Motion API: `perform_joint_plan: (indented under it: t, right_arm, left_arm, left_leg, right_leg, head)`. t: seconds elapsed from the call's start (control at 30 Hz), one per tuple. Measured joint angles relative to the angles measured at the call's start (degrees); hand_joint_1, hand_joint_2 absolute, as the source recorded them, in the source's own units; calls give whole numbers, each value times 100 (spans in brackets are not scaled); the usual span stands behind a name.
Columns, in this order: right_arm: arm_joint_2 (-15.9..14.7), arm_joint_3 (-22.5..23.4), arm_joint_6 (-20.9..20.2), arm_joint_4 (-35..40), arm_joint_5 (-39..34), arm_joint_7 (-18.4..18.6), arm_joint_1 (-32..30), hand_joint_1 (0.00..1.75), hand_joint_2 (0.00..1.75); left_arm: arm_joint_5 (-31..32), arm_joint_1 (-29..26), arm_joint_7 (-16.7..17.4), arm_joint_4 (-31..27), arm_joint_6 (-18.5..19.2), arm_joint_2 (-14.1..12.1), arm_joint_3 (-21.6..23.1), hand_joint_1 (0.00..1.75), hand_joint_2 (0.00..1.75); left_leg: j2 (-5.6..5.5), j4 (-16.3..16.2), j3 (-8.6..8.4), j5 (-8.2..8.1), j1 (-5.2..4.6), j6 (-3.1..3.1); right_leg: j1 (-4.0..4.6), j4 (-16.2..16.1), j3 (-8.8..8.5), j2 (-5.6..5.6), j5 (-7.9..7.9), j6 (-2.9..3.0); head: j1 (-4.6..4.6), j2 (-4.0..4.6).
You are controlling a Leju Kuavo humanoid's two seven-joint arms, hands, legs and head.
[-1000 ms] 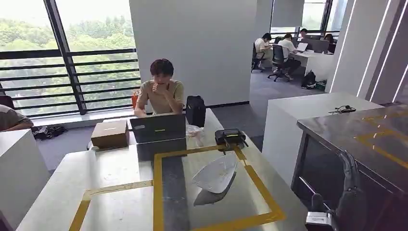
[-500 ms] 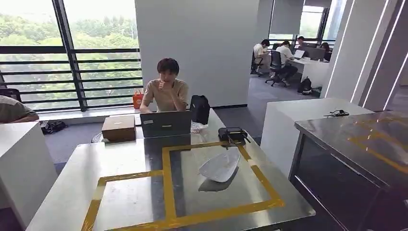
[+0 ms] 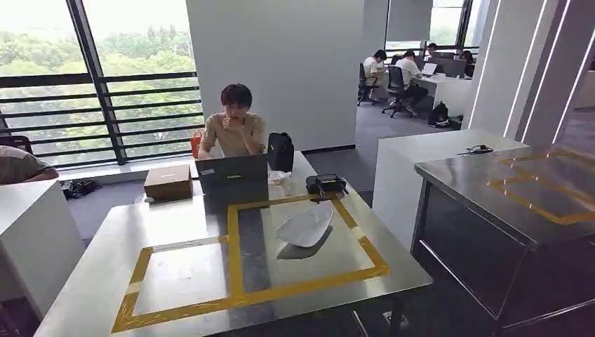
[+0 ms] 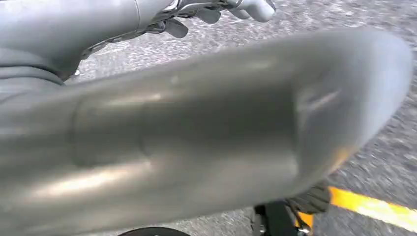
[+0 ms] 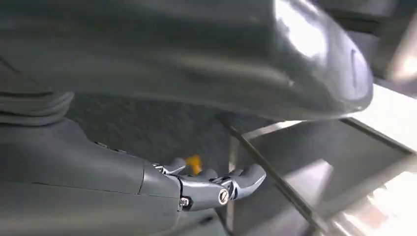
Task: Take the parts from the cabinet and place them on the table.
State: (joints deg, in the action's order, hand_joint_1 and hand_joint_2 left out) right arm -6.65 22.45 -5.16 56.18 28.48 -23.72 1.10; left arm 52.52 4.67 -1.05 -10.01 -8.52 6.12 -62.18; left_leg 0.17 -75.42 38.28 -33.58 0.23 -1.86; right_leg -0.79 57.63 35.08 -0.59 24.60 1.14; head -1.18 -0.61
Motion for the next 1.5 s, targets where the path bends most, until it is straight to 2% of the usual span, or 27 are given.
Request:
perform_joint_plan:
  t: [0.03,0.07,0.13,0.27,0.3,0.33,0.4,0.43,0.47,0.5,0.57,0.6,0.63,0.73,0.8,0.87,0.93,1.0,1.07,1.1,1.13,1.17,1.27,1.3,1.37,1.43,1.5]
  right_arm:
    - [27,-2,-7,-439,49,59,146,0,0]
    - [51,0,-5,-817,97,110,257,0,0]
    - [92,-2,-2,-1705,217,385,522,0,0]
    - [138,-4,197,-2899,289,1186,765,0,0]
    - [147,-4,267,-3120,280,1365,756,0,0]
    - [160,-4,332,-3312,256,1529,734,0,0]
    - [186,-2,452,-3617,186,1747,675,0,0]
    - [204,0,498,-3760,142,1951,625,0,0]
    - [232,7,513,-3888,75,2143,547,0,0]
    - [254,40,454,-3977,-68,2331,460,0,175]
    - [299,244,286,-4140,-482,2640,320,0,175]
    - [315,347,314,-4188,-591,2798,276,0,175]
    - [330,460,440,-4231,-679,3077,265,0,175]
    - [370,757,888,-4357,-692,3596,171,0,175]
    - [429,805,856,-4400,-561,3609,141,0,175]
    - [448,804,785,-4407,-457,3548,129,0,175]
    - [516,804,728,-4435,-408,3460,112,0,175]
    - [569,802,725,-4457,-391,3423,109,0,175]
    - [606,802,725,-4472,-387,3388,107,0,175]
    - [612,802,725,-4479,-387,3384,111,0,175]
    - [614,802,725,-4481,-384,3377,110,0,175]
    - [619,802,723,-4483,-384,3371,108,0,175]
    - [621,802,712,-4488,-384,3371,111,0,175]
    - [621,802,678,-4498,-384,3336,94,0,175]
    - [643,802,631,-4505,-378,3244,83,0,175]
    - [665,802,596,-4505,-299,3189,97,0,175]
    - [708,772,561,-4509,-146,3185,94,0,175]
  left_arm:
    - [26,1,0,0,0,-7,0,0,0]
    - [46,5,0,-2,2,-15,0,0,0]
    - [92,47,-11,-11,92,-33,0,0,0]
    - [92,42,-123,-13,146,-63,0,0,0]
    - [110,56,-155,-13,157,-63,0,0,0]
    - [160,55,-155,-15,175,-70,2,0,0]
    - [229,46,-116,-18,186,-85,6,0,0]
    - [274,47,-79,-18,197,-88,13,0,0]
    - [306,49,-40,-18,210,-90,41,0,0]
    - [337,49,5,-18,243,-90,70,0,0]
    - [398,51,55,-15,315,-92,114,0,0]
    - [407,63,72,-15,334,-92,140,0,0]
    - [426,68,105,-18,369,-94,160,0,0]
    - [492,94,122,-15,387,-120,225,0,0]
    - [503,83,125,-15,389,-147,247,0,0]
    - [516,97,131,-13,398,-133,273,0,0]
    - [525,153,131,-13,398,-133,295,0,0]
    - [547,189,131,-13,398,-133,310,0,0]
    - [564,216,138,-15,398,-136,334,0,0]
    - [566,237,138,-15,398,-136,337,0,0]
    - [568,262,138,-15,398,-134,341,0,0]
    - [568,271,135,-15,398,-136,345,0,0]
    - [573,269,142,-15,398,-133,350,0,0]
    - [577,274,131,-13,408,-127,356,0,0]
    - [599,288,103,-18,437,-129,389,0,0]
    - [608,305,98,-18,444,-127,402,0,0]
    - [610,328,103,-15,444,-125,422,0,0]
  left_leg:
    - [0,324,-298,292,1,8]
    - [0,673,-568,401,0,19]
    - [-20,1792,-1316,111,-37,73]
    - [-26,1832,-1153,238,-55,285]
    - [1,1839,-1076,320,-32,338]
    - [-8,1838,-992,391,-29,389]
    - [-3,1828,-827,516,-41,396]
    - [0,1813,-745,582,-47,399]
    - [0,1792,-674,643,-51,395]
    - [0,1766,-576,703,-51,384]
    - [-2,1706,-410,786,-53,345]
    - [2,1662,-360,817,-53,324]
    - [13,1634,-299,846,-79,282]
    - [44,1661,-309,958,-54,168]
    - [37,1608,-259,917,-38,89]
    - [3,1147,-87,260,-29,16]
    - [2,284,90,-306,-19,-34]
    - [2,-23,-5,-198,-13,-48]
    - [3,568,-545,247,0,-40]
    - [0,1095,-927,321,4,-30]
    - [-16,1643,-1275,113,2,-12]
    - [-36,1881,-1429,41,-36,50]
    - [-22,1840,-1282,131,-63,212]
    - [6,1867,-1222,228,-19,287]
    - [29,1861,-1068,352,-25,370]
    - [45,1843,-887,484,-40,377]
    - [49,1795,-732,600,-43,365]
  right_leg:
    - [-7,20,113,-2,-81,-21]
    - [-8,27,173,-2,-129,-39]
    - [10,68,273,0,-247,-111]
    - [-16,-26,280,-17,-455,-278]
    - [-34,70,328,1,-272,-302]
    - [-31,327,419,11,113,-317]
    - [-30,1130,613,19,791,-354]
    - [-28,1550,679,20,968,-364]
    - [-27,1798,669,20,950,-362]
    - [-25,1782,533,22,784,-351]
    - [-21,1084,-73,21,445,-306]
    - [-14,541,-475,19,440,-274]
    - [15,45,-771,18,702,-221]
    - [76,51,-660,28,618,-107]
    - [20,-18,-574,5,466,-8]
    - [20,-28,-435,22,335,53]
    - [27,-14,-247,13,192,51]
    - [25,6,-73,-2,56,36]
    - [19,30,101,-6,-74,2]
    - [16,49,164,-4,-128,-20]
    - [27,72,198,-4,-170,-54]
    - [37,89,218,0,-222,-88]
    - [26,15,207,-2,-393,-214]
    - [1,31,242,13,-382,-246]
    - [-6,484,412,32,278,-304]
    - [-8,1378,615,33,910,-348]
    - [-7,1857,606,33,902,-352]
  head:
    - [0,0]
    - [0,-2]
    - [0,-2]
    - [0,0]
    - [0,7]
    - [24,2]
    - [28,2]
    - [28,2]
    - [28,2]
    - [31,2]
    - [39,2]
    - [33,2]
    - [46,0]
    - [20,2]
    - [28,2]
    - [20,2]
    - [15,2]
    - [11,2]
    - [11,2]
    - [7,2]
    - [11,0]
    - [7,0]
    - [13,0]
    - [9,0]
    - [35,0]
    - [31,2]
    - [33,2]
